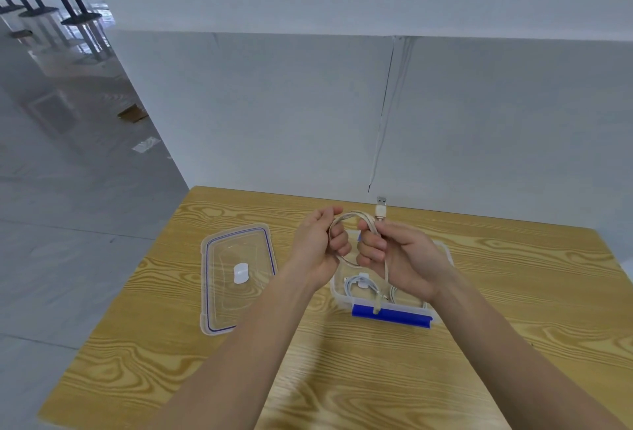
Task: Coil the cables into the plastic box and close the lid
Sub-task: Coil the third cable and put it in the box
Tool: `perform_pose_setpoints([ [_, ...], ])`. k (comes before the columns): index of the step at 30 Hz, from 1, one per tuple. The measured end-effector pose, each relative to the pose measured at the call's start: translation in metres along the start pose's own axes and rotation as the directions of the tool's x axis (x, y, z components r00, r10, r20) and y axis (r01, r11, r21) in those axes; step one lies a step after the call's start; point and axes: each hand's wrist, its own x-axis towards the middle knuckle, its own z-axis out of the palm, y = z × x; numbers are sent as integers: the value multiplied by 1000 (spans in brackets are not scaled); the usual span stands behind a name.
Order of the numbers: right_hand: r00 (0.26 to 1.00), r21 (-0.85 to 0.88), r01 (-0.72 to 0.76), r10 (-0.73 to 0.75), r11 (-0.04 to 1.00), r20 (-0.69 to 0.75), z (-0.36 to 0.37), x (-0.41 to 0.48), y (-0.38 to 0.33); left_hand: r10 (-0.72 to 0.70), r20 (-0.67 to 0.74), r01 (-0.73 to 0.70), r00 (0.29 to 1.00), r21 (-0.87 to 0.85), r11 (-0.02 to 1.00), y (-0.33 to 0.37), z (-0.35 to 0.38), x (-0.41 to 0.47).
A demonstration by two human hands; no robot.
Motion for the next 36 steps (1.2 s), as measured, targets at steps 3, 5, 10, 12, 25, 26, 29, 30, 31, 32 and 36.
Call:
perform_pose_setpoints([
  [3, 996, 64, 63, -59, 996, -62, 1, 1, -2, 33, 77, -43, 997, 140, 989, -10, -8, -7],
  [5, 991, 81, 113, -106, 990, -87, 1, 1, -4, 26, 153, -75, 988, 323, 943, -25, -23, -15],
  [10, 980, 117, 183, -172, 976, -99, 1, 3, -6, -238, 361, -6, 902, 561, 828, -68, -48, -35],
  [12, 980, 126, 186, -174, 974, -100, 2, 5, -5, -252, 361, 112, 898, 367, 924, -73, -45, -38],
  [25, 996, -97, 78, -82, 992, -38, 4, 1, 11, -91, 36, 94, 995, -83, 992, -44, -31, -14],
  [26, 995, -115, 79, -85, 990, -48, 5, 2, 11, -85, 51, 88, 995, -60, 994, -42, -31, -14],
  [29, 990, -164, 94, -109, 982, -90, 8, 2, 12, -76, 99, 81, 992, -44, 996, -38, -32, -15],
  [30, 988, -185, 95, -116, 978, -105, 9, 2, 13, -70, 116, 77, 991, -54, 996, -38, -33, -15],
  [31, 985, -207, 94, -121, 974, -121, 9, 3, 13, -64, 137, 74, 988, -69, 995, -37, -33, -16],
  [32, 982, -225, 91, -125, 970, -139, 10, 3, 14, -60, 164, 75, 985, -84, 994, -36, -33, -17],
  [36, 959, -280, 87, -157, 956, -238, 12, 3, 17, -60, 269, 91, 961, -102, 991, -33, -34, -21],
])
